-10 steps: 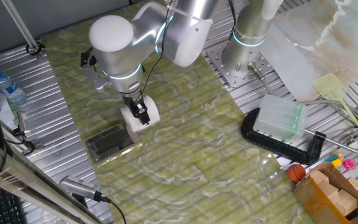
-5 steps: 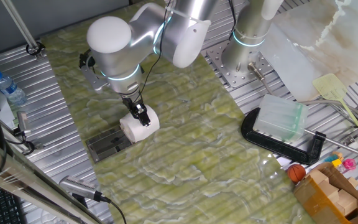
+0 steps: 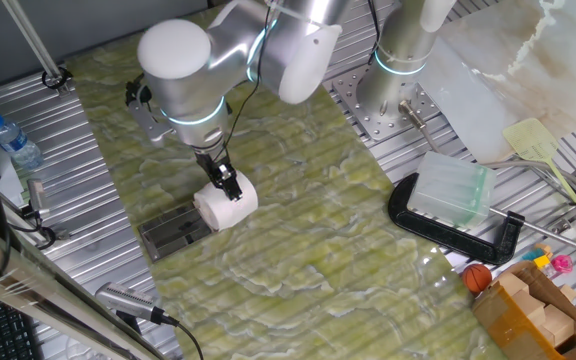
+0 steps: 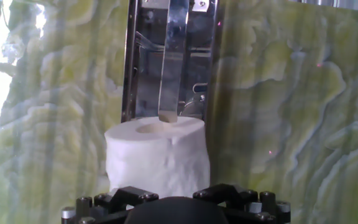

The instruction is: Take the roll of paper down from the shelf

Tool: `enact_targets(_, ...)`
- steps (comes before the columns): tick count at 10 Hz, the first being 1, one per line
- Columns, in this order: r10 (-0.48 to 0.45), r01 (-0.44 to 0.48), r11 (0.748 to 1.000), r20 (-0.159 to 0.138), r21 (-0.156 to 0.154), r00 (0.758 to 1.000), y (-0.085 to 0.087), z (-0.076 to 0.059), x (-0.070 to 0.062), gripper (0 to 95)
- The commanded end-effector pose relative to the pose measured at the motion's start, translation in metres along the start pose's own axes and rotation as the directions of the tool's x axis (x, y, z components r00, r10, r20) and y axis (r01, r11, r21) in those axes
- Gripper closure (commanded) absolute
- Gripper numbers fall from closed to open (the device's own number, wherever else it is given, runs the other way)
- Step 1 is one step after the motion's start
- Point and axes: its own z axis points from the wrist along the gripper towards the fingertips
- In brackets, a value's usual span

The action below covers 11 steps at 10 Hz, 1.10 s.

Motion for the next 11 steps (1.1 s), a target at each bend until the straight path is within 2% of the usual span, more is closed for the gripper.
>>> enact_targets(1, -0.002, 0.002, 1.0, 0.013, -0.014, 1.0, 0.002, -0.014, 0.002, 19.0)
enact_targets(3, 0.004, -0.003, 1.0, 0.033, -0.015, 0.999, -0.005, -0.023, 0.005, 19.0)
enact_targets(4, 0.011, -0.01, 1.0, 0.031, -0.016, 0.999, -0.01, -0.028, 0.005, 38.0)
enact_targets(5, 0.026, -0.025, 1.0, 0.028, -0.012, 0.999, -0.015, -0.033, 0.004, 38.0)
enact_targets(6, 0.026, -0.026, 1.0, 0.029, -0.006, 0.999, -0.024, -0.041, 0.002, 76.0)
enact_targets(7, 0.018, -0.018, 1.0, 0.029, -0.004, 0.999, -0.032, -0.046, 0.0, 95.0)
enact_targets(9, 0.013, -0.013, 1.0, 0.028, -0.004, 1.0, -0.046, -0.052, -0.007, 95.0)
enact_targets(11, 0.015, -0.015, 1.0, 0.034, -0.006, 0.999, -0.051, -0.052, -0.011, 95.0)
